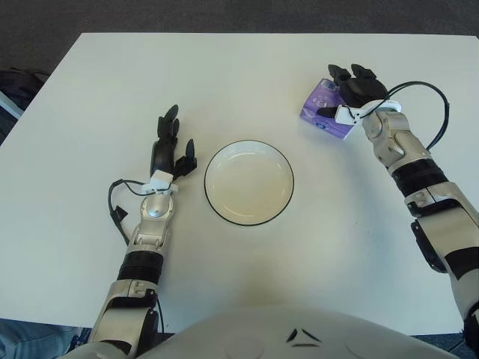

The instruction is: Put the tissue paper into the plate.

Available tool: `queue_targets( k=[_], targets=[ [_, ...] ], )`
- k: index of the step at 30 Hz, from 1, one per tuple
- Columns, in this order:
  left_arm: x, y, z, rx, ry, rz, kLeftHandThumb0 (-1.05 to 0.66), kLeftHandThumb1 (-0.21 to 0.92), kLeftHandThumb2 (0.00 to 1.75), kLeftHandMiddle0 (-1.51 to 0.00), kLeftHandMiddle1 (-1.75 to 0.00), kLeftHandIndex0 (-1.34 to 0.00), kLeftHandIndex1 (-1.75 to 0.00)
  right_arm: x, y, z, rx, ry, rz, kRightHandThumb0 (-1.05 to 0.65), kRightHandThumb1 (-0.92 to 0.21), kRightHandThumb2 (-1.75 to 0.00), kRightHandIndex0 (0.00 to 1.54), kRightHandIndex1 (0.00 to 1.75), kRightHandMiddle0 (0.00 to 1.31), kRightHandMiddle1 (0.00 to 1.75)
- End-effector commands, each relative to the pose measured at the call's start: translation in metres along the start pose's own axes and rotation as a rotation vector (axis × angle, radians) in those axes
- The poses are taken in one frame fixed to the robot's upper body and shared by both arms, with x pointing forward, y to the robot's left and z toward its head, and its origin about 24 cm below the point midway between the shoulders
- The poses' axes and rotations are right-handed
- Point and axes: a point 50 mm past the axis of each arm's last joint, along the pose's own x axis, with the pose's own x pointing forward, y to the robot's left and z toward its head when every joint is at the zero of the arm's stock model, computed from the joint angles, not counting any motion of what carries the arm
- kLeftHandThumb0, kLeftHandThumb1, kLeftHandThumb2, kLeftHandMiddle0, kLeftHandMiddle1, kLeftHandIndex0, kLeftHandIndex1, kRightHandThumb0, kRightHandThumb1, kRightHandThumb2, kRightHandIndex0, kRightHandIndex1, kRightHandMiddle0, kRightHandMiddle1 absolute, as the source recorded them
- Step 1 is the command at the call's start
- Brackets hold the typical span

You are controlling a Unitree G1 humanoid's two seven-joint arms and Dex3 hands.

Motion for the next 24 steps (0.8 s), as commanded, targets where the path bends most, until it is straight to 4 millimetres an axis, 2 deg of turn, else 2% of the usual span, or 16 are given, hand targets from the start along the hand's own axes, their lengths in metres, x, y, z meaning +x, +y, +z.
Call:
queue_targets(
  k=[1,24],
  targets=[
    [-0.073,-0.019,-0.061,-0.009,0.337,-0.038,-0.66,0.92,0.79,-0.32,-0.01,0.00,-0.56,-0.002,0.012,-0.005,-0.049,0.031,0.050,-1.03,-0.92,-0.33,0.00,0.00,0.00,0.00],
    [-0.072,-0.017,-0.061,-0.005,0.336,-0.032,-0.66,0.92,0.78,-0.31,0.00,0.00,-0.56,-0.003,0.033,-0.004,-0.083,0.046,0.155,-1.02,-0.92,-0.28,0.00,0.00,0.00,0.00]
  ],
)
